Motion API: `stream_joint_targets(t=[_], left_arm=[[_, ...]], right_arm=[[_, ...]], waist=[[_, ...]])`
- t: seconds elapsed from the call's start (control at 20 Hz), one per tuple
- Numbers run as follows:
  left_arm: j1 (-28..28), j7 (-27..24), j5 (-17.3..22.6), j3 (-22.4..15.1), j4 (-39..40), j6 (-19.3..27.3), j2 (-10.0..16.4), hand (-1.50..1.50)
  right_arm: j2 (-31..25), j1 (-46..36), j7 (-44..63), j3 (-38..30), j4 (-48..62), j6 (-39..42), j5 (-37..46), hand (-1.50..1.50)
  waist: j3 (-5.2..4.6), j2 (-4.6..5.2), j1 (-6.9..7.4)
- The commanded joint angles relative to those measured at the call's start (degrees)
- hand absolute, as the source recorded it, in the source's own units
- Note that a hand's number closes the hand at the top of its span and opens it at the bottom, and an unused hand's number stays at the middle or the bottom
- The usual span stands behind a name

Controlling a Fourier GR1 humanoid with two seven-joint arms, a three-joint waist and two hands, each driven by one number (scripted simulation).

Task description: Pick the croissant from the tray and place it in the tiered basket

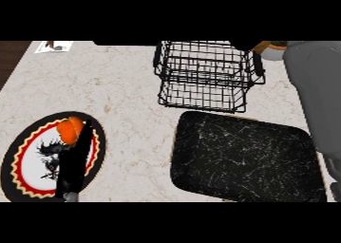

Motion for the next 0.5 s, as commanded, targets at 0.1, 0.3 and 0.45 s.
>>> stream_joint_targets(t=[0.1,0.3,0.45], left_arm=[[3.13,-1.64,-0.63,0.15,-0.82,-1.52,0.69,0.0],[2.79,0.02,-0.52,0.01,-1.86,-1.28,-0.22,0.0],[1.44,0.03,-0.76,-0.03,-0.35,-1.03,-0.86,0.0]], right_arm=[[4.41,0.25,-3.36,1.14,9.62,-7.59,4.26,1.5],[5.51,-0.93,-8.22,-3.6,16.99,-11.12,0.97,1.5],[9.63,-0.04,-5.97,-8.02,17.04,-11.25,-5.06,-1.5]], waist=[[-0.09,0.02,-0.11],[-0.06,0.15,0.25],[-0.05,0.16,0.04]])
